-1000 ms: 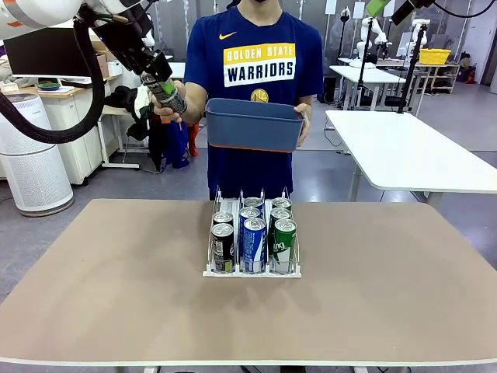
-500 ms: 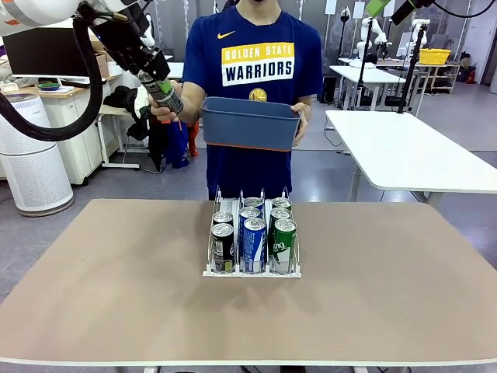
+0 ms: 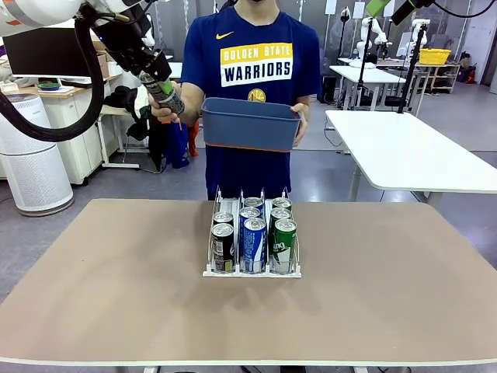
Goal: Fill the beverage cans into the dispenser.
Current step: Place the picked Pepsi coke in the line of the Automatic Can Dispenser with the same cans.
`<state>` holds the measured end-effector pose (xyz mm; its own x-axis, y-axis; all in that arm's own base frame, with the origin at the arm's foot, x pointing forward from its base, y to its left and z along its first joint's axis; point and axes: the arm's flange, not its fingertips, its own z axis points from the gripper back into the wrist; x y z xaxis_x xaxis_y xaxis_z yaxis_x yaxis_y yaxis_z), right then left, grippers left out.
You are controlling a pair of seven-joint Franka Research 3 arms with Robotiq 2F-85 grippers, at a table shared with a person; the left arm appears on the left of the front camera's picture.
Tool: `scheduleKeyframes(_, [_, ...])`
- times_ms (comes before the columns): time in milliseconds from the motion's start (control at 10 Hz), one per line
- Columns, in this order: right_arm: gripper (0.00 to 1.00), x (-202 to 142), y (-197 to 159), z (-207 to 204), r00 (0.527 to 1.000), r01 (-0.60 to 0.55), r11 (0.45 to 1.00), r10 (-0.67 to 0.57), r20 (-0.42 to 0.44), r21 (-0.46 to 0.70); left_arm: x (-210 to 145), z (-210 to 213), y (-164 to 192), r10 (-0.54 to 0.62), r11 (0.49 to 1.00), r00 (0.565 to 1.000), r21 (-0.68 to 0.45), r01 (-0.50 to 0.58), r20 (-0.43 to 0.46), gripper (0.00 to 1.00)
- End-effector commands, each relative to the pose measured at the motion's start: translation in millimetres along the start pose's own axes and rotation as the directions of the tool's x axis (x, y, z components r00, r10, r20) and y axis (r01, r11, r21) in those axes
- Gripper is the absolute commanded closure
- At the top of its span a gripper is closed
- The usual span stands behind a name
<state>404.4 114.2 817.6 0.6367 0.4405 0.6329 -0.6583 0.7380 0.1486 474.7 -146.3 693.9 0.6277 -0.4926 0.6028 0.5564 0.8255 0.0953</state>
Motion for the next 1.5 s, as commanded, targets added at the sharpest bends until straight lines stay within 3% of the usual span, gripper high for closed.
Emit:
scheduleKeyframes(0, [0.0,-0.7,0.4,0.4,1.0,0.0,1.0,0.0,0.0,0.0,-0.1,1.9,2.4,-0.012,1.0,1.0,0.004,0.012,0.007,0.79])
scheduleKeyframes(1400, [0.0,-0.7,0.4,0.4,1.0,0.0,1.0,0.0,0.0,0.0,-0.1,1.9,2.4,-0.012,1.0,1.0,0.004,0.012,0.007,0.79])
